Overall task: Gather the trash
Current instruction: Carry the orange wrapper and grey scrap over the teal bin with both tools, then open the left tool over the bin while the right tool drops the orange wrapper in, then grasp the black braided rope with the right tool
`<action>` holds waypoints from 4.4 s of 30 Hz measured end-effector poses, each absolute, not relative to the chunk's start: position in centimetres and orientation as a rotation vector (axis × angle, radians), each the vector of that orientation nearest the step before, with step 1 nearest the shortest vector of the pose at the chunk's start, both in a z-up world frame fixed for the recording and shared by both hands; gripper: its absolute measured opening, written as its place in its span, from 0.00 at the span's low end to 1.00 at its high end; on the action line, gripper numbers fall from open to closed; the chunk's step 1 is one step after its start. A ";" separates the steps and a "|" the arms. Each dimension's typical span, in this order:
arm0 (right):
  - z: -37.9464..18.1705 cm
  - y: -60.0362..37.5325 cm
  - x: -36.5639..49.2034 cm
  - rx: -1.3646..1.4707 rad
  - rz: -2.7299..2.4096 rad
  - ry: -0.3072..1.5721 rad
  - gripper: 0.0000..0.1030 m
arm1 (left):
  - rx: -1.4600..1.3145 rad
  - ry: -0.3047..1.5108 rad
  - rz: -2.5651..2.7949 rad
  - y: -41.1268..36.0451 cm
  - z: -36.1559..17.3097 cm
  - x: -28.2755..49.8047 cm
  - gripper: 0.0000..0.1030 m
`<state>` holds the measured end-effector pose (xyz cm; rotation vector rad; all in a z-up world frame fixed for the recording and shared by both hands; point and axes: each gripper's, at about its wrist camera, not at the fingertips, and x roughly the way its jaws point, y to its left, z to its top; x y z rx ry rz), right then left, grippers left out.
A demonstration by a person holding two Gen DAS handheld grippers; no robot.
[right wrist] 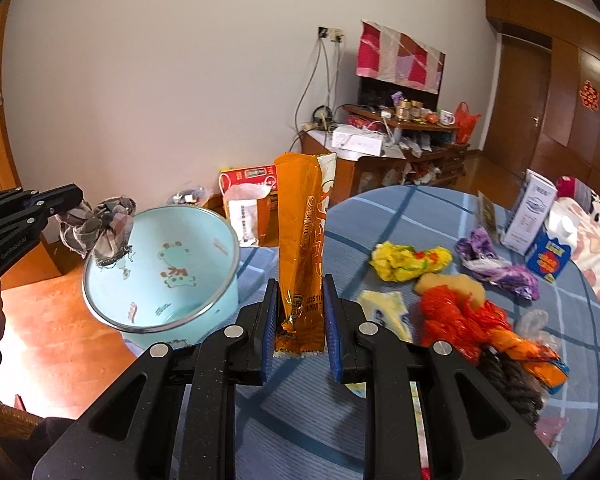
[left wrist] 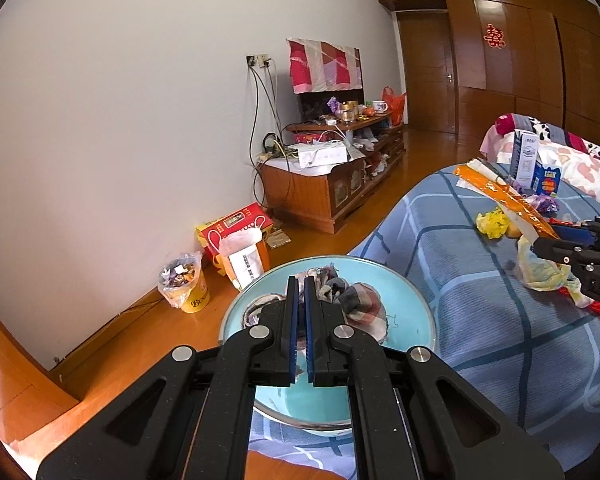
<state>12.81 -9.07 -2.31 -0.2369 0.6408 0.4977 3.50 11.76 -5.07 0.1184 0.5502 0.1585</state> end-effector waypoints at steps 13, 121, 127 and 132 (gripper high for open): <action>-2.5 -4.9 13.7 -0.270 0.553 0.643 0.21 | 0.095 0.559 0.182 13.0 -5.4 3.3 0.02; -1.4 -24.7 9.1 -0.089 0.256 0.634 0.14 | 0.195 0.646 -0.051 -1.2 -9.3 7.0 0.73; 0.1 -26.3 7.7 -0.063 0.254 0.576 0.14 | 0.191 0.629 -0.096 -3.8 -8.4 7.5 0.73; 0.3 -27.4 7.2 -0.047 0.238 0.567 0.14 | 0.206 0.599 -0.144 -6.5 -7.6 7.8 0.73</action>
